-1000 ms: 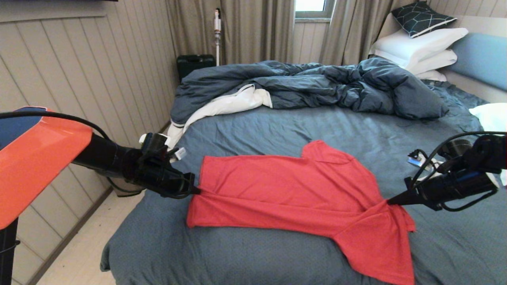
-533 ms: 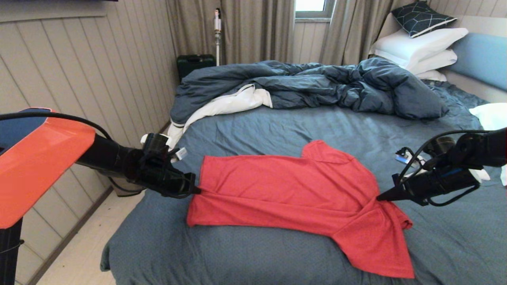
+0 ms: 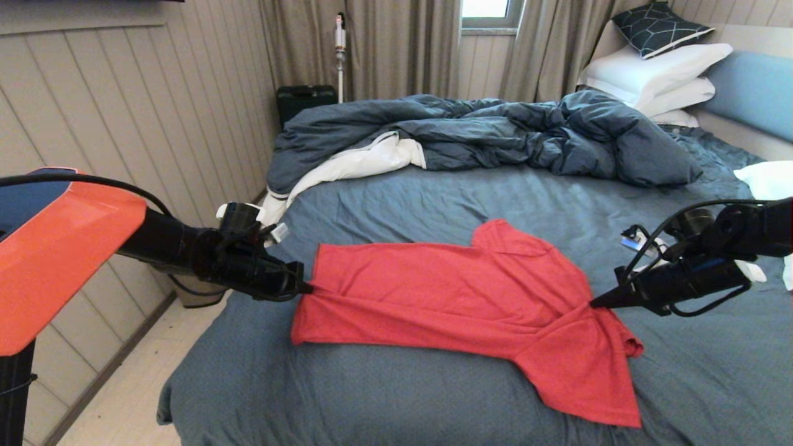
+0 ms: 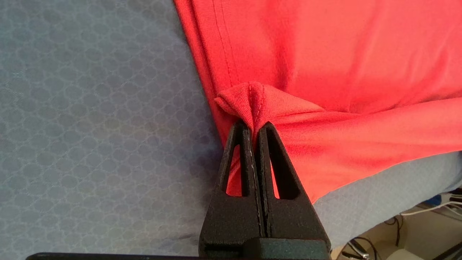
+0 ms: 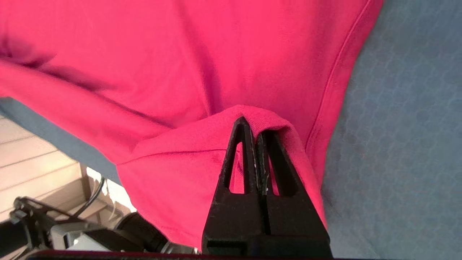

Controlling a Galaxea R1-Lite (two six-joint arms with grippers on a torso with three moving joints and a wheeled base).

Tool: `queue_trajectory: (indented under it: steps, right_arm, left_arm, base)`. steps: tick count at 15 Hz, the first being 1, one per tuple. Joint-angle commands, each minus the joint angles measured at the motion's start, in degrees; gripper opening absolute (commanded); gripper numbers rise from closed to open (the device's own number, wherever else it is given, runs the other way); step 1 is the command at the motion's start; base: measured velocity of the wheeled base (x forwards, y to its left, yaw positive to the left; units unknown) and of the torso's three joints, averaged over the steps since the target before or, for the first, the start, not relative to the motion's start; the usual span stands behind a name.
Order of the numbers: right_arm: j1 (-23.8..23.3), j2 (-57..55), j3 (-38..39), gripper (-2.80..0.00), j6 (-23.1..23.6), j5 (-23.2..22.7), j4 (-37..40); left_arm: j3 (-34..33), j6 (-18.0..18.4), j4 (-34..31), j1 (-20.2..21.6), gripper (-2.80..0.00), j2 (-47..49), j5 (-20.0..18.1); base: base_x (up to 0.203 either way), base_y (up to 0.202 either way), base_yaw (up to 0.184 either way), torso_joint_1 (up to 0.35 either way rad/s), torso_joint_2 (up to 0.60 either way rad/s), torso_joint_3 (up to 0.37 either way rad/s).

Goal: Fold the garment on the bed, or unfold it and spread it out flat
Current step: Fold the red T-shirt

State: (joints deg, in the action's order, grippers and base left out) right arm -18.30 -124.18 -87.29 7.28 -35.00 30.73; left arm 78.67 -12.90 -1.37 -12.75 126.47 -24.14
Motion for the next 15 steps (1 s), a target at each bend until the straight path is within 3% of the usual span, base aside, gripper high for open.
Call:
queue_trajectory:
  steps: [1, 5, 11, 12, 13, 15]
  right_arm:
    - [0.2, -0.6, -0.7, -2.8, 0.0, -0.2, 0.2]
    - [0.2, -1.2, -0.2, -2.8, -0.1, -0.2, 0.1]
    - [0.4, -1.3, -0.4, -2.8, -0.2, -0.2, 0.1]
    - [0.4, -1.3, -0.4, 0.0, -0.2, -0.2, 0.1]
    - [0.4, -1.2, -0.3, 0.0, -0.1, -0.2, 0.1]
    - [0.3, -0.7, 0.1, 0.0, -0.2, -0.2, 0.1]
  left_arm:
    - [-1.1, -0.1, 0.0, 0.1, -2.8, -0.4, -0.1]
    - [-5.1, 1.2, -0.1, 0.0, -2.8, -1.0, 0.0]
    - [-4.5, 1.1, 0.6, 0.1, -2.8, -0.8, -0.1]
    - [-4.7, 1.1, 1.1, 0.0, -1.16, -0.8, 0.0]
    - [-4.7, 1.0, 1.3, 0.1, 0.0, -0.9, 0.2]
    - [-4.9, 0.8, 1.4, 0.1, 0.0, -1.9, 0.4]
  base:
    - [0.0, 0.0, 0.0, 0.0, 0.0, 0.0]
    - [0.0, 0.0, 0.0, 0.0, 0.0, 0.0]
    - [0.0, 0.0, 0.0, 0.0, 0.0, 0.0]
    - [0.0, 0.0, 0.0, 0.0, 0.0, 0.0]
    - [0.0, 0.0, 0.0, 0.0, 0.0, 0.0]
    - [0.0, 0.0, 0.0, 0.0, 0.0, 0.0]
